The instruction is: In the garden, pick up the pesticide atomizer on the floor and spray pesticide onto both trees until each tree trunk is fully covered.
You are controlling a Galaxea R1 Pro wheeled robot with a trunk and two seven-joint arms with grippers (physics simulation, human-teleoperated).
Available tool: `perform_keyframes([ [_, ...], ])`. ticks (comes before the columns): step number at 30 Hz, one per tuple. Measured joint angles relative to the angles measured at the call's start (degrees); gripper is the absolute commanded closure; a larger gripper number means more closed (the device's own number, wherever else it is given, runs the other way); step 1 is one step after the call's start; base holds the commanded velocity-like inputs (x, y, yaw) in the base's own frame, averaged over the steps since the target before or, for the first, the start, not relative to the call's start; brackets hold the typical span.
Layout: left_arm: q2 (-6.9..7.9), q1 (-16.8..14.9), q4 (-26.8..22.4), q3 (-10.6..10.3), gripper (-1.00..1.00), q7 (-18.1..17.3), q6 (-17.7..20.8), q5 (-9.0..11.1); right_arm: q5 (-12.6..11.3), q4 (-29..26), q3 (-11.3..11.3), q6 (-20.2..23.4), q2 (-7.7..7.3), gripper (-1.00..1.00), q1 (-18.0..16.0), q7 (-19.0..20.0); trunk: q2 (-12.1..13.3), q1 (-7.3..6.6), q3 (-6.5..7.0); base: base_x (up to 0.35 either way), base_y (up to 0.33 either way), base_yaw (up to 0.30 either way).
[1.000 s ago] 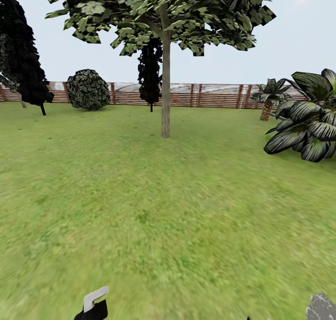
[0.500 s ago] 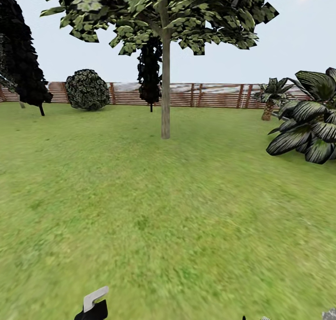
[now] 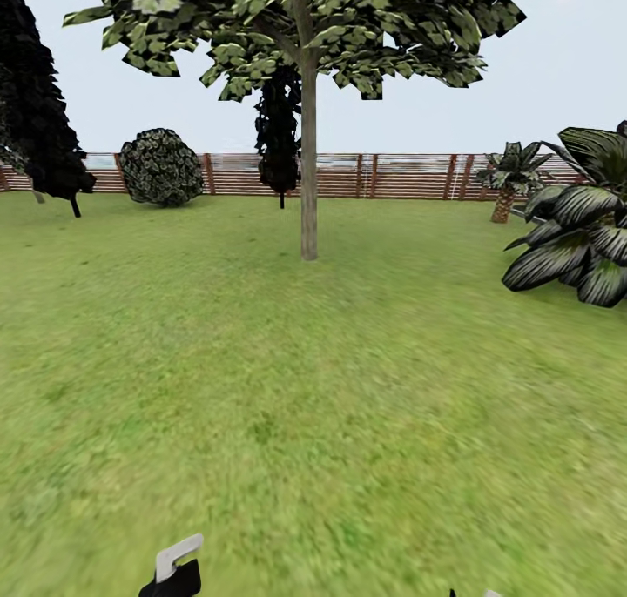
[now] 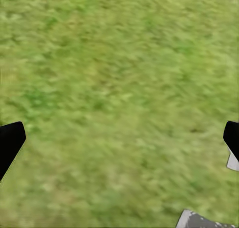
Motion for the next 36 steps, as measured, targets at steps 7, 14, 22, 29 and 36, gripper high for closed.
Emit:
perform_keyframes([
  [7, 0.00, 0.00, 0.00, 0.00, 1.00, 0.00, 0.00, 0.00, 0.00, -0.07, 0.10, 0.02, 0.00, -1.00, 0.00, 0.00, 0.00, 0.00, 0.00, 0.240, 0.000, 0.000],
  [14, 0.00, -0.01, 0.00, 0.00, 1.00, 0.00, 0.00, 0.00, -0.01, -0.07, 0.85, 0.02, 0.00, -1.00, 0.00, 0.00, 0.00, 0.00, 0.00, 0.223, 0.000, 0.000],
  [22, 0.00, -0.01, 0.00, 0.00, 1.00, 0.00, 0.00, 0.00, 0.00, -0.06, 0.89, 0.02, 0.00, -1.00, 0.00, 0.00, 0.00, 0.00, 0.00, 0.222, 0.000, 0.000],
  [29, 0.00, -0.01, 0.00, 0.00, 1.00, 0.00, 0.00, 0.00, -0.02, -0.05, 0.89, 0.02, 0.00, -1.00, 0.00, 0.00, 0.00, 0.00, 0.00, 0.220, 0.000, 0.000],
  [36, 0.00, 0.00, 0.00, 0.00, 1.00, 0.00, 0.00, 0.00, 0.00, -0.06, 0.89, 0.02, 0.00, -1.00, 0.00, 0.00, 0.00, 0.00, 0.00, 0.219, 0.000, 0.000],
])
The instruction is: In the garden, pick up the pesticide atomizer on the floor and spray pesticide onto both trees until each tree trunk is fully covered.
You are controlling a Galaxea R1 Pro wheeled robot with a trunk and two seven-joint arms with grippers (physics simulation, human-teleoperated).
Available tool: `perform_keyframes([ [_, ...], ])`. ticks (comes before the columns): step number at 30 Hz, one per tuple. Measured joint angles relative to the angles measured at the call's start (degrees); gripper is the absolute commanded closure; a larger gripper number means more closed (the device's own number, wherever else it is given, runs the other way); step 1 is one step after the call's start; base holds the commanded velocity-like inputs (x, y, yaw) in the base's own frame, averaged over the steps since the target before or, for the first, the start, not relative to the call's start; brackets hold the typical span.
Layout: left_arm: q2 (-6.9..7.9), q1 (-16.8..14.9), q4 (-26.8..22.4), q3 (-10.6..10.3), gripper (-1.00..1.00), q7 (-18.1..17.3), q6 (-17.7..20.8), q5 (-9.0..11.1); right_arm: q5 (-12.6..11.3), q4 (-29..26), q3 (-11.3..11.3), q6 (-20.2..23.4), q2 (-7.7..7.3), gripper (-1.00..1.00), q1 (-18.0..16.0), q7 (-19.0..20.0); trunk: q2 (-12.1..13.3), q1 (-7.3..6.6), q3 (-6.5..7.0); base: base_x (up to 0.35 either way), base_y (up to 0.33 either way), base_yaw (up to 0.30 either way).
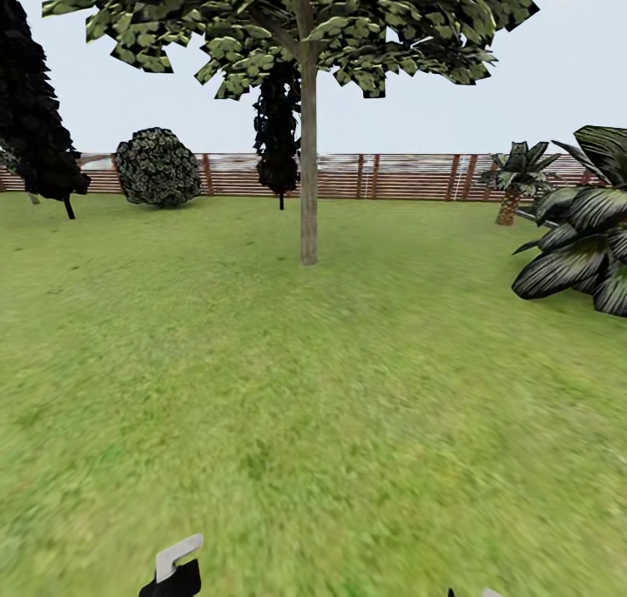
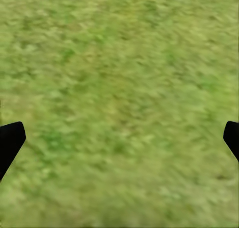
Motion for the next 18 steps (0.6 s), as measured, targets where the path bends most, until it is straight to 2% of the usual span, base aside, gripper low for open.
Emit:
perform_keyframes([
  [18, 0.00, 0.00, 0.00, 0.00, 1.00, 0.00, 0.00, -0.05, -0.06, 0.07, -0.01, 0.00, 0.00, -1.00, 0.00, -0.05, 0.00, 0.00, 0.00, 0.213, 0.000, 0.000],
])
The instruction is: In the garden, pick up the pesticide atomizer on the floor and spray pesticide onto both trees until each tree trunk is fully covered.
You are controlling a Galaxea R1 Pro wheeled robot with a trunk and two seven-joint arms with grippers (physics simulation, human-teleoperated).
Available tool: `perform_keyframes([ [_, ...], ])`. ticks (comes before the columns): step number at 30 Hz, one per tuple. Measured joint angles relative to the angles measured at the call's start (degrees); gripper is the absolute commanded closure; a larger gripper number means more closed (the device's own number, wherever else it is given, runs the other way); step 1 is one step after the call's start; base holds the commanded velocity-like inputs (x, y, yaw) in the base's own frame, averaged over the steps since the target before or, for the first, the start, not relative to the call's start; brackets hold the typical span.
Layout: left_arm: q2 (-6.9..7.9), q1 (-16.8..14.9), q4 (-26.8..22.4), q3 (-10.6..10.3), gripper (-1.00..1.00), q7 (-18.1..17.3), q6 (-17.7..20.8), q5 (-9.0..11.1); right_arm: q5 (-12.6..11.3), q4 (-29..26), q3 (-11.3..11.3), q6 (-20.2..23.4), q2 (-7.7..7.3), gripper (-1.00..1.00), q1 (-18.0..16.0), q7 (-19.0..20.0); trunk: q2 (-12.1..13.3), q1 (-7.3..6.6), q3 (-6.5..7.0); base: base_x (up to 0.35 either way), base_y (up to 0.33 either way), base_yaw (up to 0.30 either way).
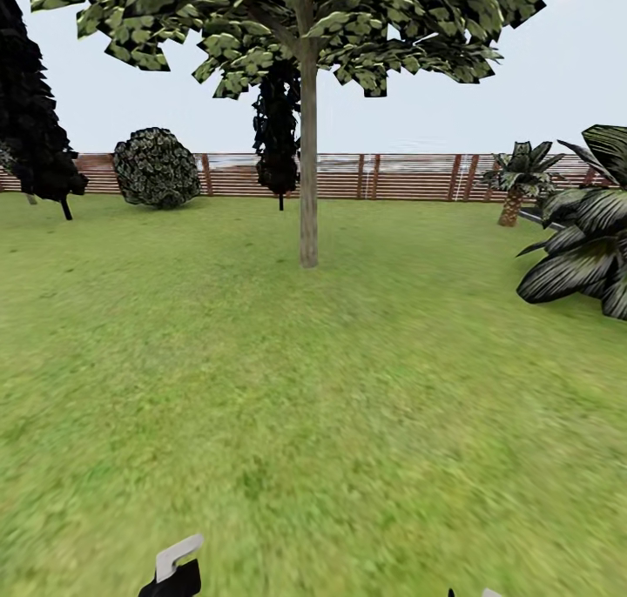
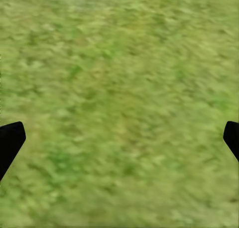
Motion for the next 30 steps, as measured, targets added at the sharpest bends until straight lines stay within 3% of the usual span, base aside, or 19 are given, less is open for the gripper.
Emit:
perform_keyframes([
  [30, 0.00, 0.00, 0.00, 0.00, 1.00, 0.00, 0.00, -0.04, -0.02, 0.00, 0.00, 0.00, 0.00, -1.00, 0.00, 0.04, 0.00, 0.00, 0.00, 0.210, 0.000, 0.000],
])
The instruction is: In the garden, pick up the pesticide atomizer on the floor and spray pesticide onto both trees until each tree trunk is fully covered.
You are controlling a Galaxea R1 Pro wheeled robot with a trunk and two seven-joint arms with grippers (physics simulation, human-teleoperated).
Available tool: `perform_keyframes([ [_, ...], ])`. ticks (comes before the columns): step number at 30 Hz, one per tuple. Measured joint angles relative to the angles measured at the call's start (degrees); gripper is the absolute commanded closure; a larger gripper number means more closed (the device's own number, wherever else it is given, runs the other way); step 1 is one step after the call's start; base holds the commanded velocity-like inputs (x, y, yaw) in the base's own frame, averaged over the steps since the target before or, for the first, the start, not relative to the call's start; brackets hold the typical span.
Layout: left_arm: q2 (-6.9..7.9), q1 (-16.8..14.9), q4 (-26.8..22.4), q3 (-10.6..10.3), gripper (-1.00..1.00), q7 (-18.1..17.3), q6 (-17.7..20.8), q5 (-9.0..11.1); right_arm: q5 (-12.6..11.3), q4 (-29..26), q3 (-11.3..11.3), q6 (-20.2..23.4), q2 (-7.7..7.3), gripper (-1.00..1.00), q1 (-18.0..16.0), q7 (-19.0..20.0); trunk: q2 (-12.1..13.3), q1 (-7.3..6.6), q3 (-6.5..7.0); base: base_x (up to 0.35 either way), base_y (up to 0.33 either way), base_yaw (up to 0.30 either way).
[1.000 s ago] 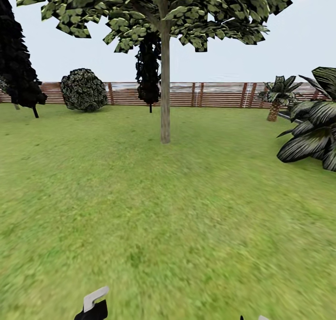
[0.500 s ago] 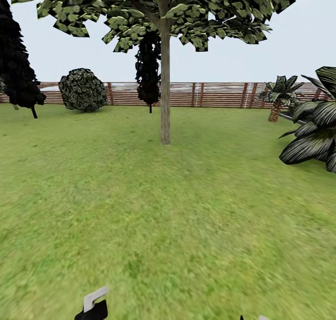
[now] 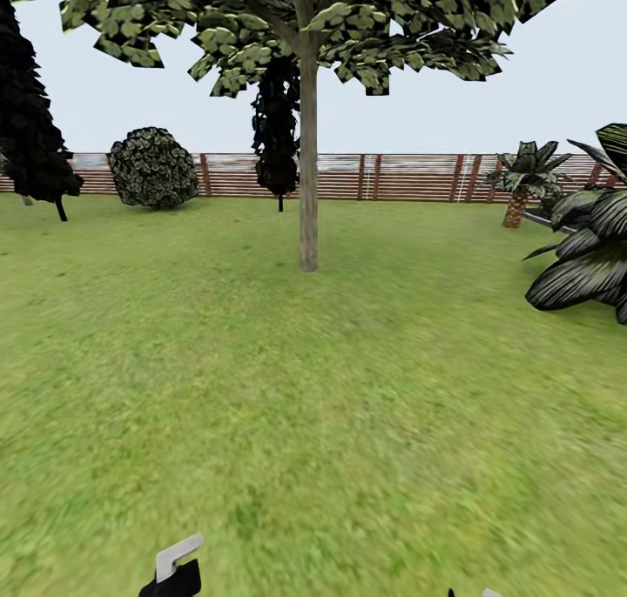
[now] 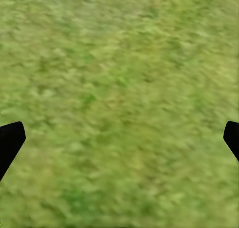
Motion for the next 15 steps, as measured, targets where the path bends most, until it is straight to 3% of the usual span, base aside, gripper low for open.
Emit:
perform_keyframes([
  [15, 0.00, 0.00, 0.00, 0.00, 1.00, 0.00, 0.00, -0.08, 0.01, 0.00, 0.01, 0.00, 0.00, -1.00, 0.00, -0.01, 0.00, 0.00, 0.00, 0.210, 0.000, 0.000],
])
